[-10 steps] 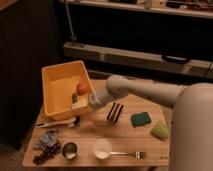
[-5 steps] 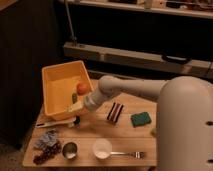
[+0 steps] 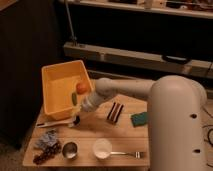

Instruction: Place brush in tray

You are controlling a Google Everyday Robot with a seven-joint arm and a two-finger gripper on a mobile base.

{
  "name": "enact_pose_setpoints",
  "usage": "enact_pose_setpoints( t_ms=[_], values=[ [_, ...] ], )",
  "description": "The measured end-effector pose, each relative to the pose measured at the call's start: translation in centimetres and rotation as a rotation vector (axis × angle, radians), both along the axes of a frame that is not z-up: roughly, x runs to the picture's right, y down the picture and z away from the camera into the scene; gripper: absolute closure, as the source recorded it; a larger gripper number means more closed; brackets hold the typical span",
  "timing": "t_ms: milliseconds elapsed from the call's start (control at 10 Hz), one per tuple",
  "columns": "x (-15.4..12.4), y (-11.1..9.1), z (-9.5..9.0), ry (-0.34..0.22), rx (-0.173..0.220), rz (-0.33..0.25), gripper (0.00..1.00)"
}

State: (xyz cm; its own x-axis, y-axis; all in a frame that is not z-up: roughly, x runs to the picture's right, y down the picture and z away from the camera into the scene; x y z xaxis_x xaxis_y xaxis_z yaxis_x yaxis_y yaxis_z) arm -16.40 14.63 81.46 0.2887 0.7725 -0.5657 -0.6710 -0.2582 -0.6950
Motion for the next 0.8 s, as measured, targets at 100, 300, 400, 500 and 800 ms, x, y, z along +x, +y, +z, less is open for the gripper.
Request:
enact_pose_setpoints(
  t_ms=[100,300,400,500,800],
  values=[
    [0.0,0.2,0.1,0.002,-0.003,0.000,0.48],
    [0.2,0.9,0.4,0.031,-0.008,-0.007,0.34],
    [0.5,1.2,0.4,0.048,-0.008,-0.009,0.27],
    [0.9,1.1,0.3,0.066,-0.001,-0.011,0.25],
    [1.5,1.0,0.0,0.096,0.007,-0.016,0.25]
  ],
)
